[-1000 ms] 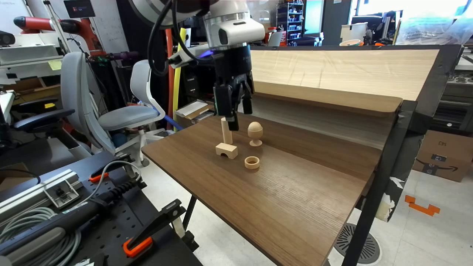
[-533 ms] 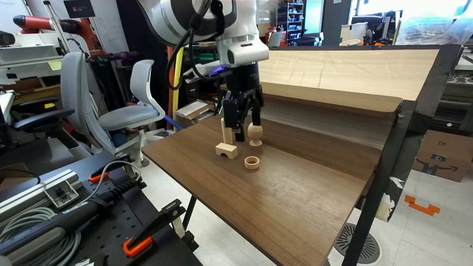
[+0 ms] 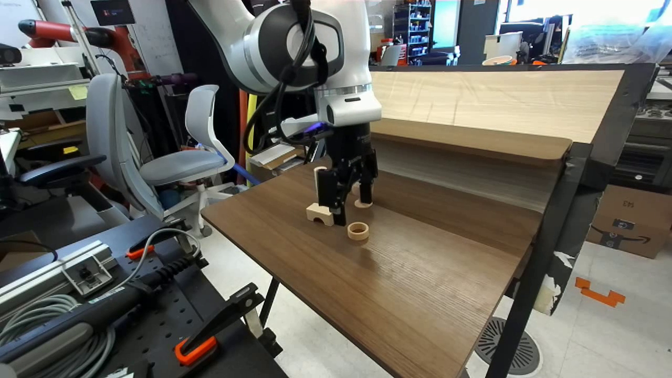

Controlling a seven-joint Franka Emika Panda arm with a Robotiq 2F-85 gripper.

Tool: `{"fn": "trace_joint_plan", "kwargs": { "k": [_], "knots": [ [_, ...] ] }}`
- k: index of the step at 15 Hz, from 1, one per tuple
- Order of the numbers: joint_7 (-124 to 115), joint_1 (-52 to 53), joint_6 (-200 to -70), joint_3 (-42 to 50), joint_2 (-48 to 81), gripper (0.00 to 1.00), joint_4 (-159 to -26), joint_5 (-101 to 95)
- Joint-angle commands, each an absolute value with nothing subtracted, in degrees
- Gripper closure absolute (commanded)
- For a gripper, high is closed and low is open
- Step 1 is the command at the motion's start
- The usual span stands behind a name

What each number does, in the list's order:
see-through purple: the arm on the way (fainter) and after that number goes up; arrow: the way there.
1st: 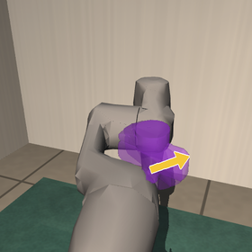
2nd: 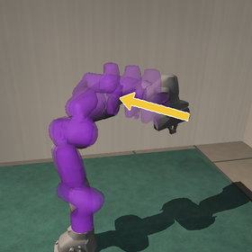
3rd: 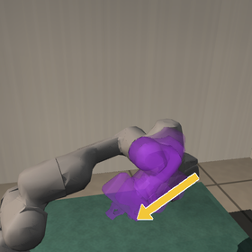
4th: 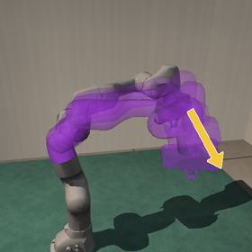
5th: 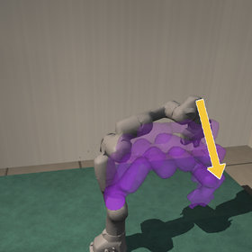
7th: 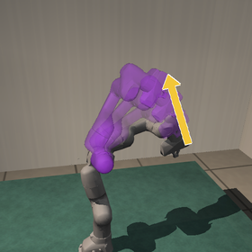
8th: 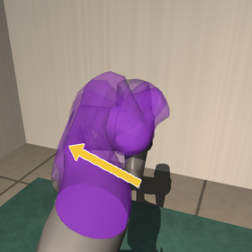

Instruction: Place the wooden ring on the wooden cylinder

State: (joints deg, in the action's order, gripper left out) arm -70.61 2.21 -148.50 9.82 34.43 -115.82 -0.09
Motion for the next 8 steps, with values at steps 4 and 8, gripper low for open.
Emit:
{"fn": "trace_joint_plan", "kwargs": {
  "k": [4,8],
  "knots": [
    [-70.0,3.0,-148.3,10.5,34.5,0.00,-115.6,0.7],
    [-69.7,2.9,-148.0,10.3,35.4,0.00,-115.2,0.8]
  ]
}}
